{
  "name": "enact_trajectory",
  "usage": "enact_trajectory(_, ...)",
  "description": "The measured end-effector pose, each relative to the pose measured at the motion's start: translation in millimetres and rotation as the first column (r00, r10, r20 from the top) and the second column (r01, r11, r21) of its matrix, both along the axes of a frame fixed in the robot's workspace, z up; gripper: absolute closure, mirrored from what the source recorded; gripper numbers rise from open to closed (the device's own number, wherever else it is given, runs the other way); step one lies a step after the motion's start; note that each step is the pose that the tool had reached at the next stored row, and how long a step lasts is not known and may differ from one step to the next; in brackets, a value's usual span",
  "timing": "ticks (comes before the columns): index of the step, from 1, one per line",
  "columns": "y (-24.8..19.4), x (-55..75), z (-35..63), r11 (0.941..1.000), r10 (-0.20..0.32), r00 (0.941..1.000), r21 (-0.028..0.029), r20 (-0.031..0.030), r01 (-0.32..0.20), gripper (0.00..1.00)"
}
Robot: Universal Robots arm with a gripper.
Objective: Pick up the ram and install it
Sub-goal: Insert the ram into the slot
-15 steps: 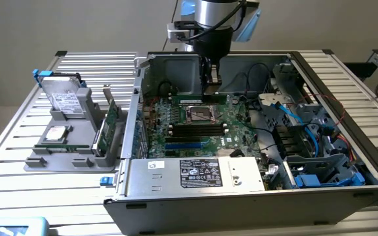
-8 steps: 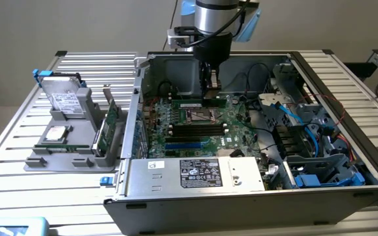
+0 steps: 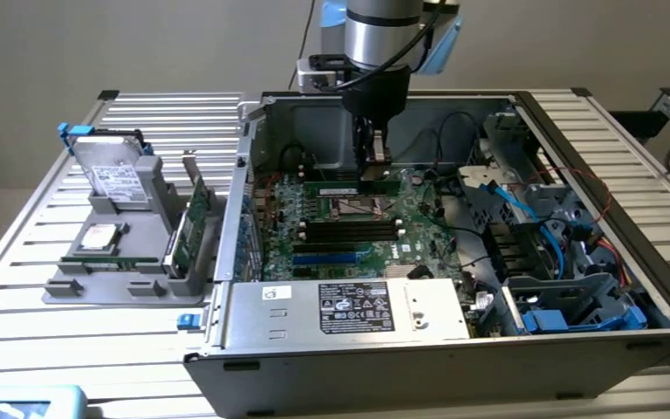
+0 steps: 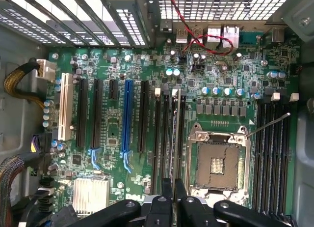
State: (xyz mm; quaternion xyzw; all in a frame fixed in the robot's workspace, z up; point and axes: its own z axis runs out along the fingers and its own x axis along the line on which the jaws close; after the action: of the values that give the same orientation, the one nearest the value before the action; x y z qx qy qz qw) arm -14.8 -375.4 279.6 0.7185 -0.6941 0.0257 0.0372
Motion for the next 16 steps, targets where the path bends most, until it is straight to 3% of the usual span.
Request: enact_trajectory(16,-1.3,0.2,-3.7,1.0000,0.000,1.0000,-0.0005,0.0001,0.000,0.86)
